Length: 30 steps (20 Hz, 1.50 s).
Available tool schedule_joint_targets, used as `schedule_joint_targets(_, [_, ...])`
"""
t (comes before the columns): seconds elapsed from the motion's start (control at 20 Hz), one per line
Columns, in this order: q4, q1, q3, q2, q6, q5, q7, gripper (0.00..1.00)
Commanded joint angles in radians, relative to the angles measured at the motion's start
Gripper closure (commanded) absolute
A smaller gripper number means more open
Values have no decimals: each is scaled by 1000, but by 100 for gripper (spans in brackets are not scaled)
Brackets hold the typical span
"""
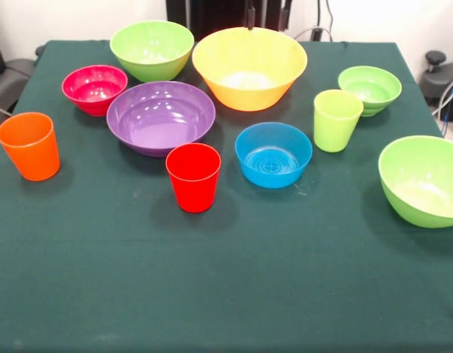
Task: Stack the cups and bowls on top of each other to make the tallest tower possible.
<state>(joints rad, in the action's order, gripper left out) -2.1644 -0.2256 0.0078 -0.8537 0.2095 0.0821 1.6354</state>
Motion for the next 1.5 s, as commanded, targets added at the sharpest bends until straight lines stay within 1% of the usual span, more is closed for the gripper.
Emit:
schedule_joint_targets(0.05, [139, 33, 52, 65, 133, 23, 59, 0])
schedule_joint_targets(0.25, [234, 44, 44, 93, 211, 23, 43, 0])
schedule_joint_targets(0.45, [293, 50, 49, 111, 253, 19, 46, 0])
schedule_joint_targets(0.65, [324, 64, 36, 129, 242, 20, 77, 0])
schedule_joint_targets(0.8, [344, 60, 32, 142, 251, 17, 84, 0])
schedule_joint_targets(1.05, [403, 54, 34, 168, 297, 12, 75, 0])
schedule_joint_targets(1.15, [423, 47, 41, 177, 321, -3, 80, 0])
schedule_joint_targets(1.3, [467, 53, 31, 195, 346, 0, 83, 0])
schedule_joint_targets(1.5, [535, 45, 40, 228, 372, 9, 59, 0])
